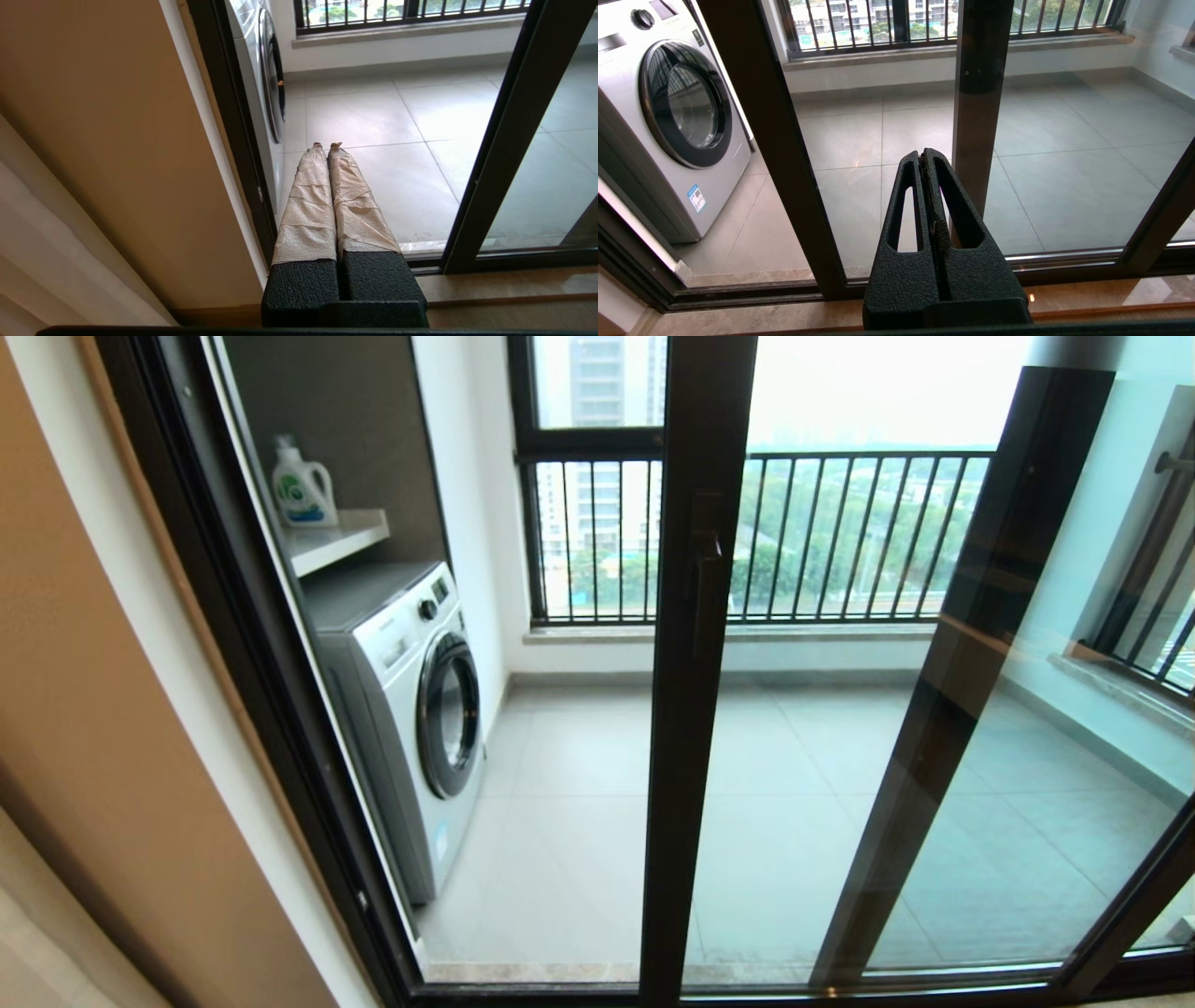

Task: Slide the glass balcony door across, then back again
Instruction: Open the slid door

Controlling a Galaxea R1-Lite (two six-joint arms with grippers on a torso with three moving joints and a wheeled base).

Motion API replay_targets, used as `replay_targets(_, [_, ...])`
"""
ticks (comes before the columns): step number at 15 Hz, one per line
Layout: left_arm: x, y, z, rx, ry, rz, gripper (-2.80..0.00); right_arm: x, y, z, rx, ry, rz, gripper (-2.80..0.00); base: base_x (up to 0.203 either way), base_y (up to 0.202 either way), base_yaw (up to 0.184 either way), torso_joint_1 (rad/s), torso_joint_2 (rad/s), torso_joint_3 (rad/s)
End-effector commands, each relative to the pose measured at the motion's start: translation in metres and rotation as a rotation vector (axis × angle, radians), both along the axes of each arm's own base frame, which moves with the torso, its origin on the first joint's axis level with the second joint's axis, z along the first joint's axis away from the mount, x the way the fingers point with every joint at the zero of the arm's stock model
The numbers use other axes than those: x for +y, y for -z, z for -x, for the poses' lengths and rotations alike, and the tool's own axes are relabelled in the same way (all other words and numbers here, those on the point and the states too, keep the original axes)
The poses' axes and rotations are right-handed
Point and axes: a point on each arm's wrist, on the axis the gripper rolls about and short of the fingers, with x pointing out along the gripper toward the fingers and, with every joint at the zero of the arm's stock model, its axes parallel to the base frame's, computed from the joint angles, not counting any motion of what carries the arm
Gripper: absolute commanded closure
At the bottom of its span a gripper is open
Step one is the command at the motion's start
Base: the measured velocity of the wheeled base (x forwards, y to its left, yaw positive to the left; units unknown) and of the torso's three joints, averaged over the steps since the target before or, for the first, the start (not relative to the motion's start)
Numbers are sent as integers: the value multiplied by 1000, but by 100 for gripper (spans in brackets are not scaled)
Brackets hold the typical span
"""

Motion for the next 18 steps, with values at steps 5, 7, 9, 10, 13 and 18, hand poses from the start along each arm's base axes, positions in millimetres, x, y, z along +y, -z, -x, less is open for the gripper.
replay_targets(5, [0, 1, -1, 10, -20, 35, 0, 0, 2, -1, 7, 0, 0, 0, 0, 0, 0, 0, 0, 0])
replay_targets(7, [0, 1, -1, 10, -20, 35, 0, 0, 2, -1, 8, 1, -1, 0, 0, 0, 0, 0, 0, 0])
replay_targets(9, [0, 1, -1, 10, -20, 35, 0, 0, 2, -1, 8, 0, 0, 0, 0, 0, 0, 0, 0, 0])
replay_targets(10, [0, 1, -1, 10, -20, 35, 0, 0, 2, -1, 7, 1, 0, 0, 0, 0, 0, 0, 0, 0])
replay_targets(13, [0, 1, -1, 10, -21, 36, 0, 0, 2, -1, 7, 0, 2, 0, 0, 0, 0, 0, 0, 0])
replay_targets(18, [0, 1, -1, 10, -21, 36, 0, 0, -40, 4, -58, 4, -20, 0, 0, 0, 0, 0, 0, 0])
